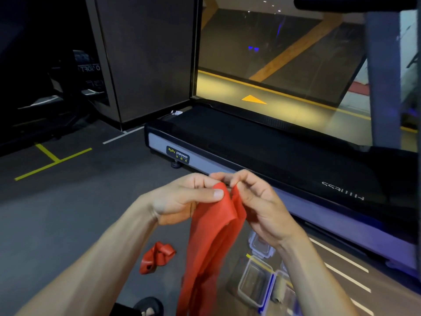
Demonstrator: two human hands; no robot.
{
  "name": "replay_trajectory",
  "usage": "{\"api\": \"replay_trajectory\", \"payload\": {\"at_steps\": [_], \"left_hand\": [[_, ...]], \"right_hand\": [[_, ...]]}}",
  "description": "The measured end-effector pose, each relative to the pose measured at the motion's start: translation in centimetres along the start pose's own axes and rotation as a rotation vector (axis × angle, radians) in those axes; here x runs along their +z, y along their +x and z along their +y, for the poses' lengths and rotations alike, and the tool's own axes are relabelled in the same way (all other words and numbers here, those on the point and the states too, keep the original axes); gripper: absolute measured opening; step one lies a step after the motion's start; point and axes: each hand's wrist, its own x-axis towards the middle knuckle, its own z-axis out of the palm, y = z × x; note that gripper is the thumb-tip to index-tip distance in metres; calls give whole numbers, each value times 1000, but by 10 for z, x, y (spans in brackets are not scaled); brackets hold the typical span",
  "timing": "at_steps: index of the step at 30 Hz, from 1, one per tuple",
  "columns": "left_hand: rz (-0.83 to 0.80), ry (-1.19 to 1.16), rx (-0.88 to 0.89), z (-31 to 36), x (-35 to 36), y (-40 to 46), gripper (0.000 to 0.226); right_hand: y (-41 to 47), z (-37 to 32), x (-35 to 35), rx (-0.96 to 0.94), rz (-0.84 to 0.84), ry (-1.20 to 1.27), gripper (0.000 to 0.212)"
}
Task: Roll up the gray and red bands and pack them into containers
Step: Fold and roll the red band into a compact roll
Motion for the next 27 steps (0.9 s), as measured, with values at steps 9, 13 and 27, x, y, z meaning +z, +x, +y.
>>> {"api": "replay_trajectory", "payload": {"at_steps": [9,13,27], "left_hand": [[25,289,-144,4,-3,-3,22],[33,362,-206,3,-8,-3,25],[35,588,-220,-3,-21,-6,28]], "right_hand": [[1,1,-6,40,12,-380,10],[3,1,-14,18,-19,-614,8],[6,-3,-21,-5,192,-47,31]]}}
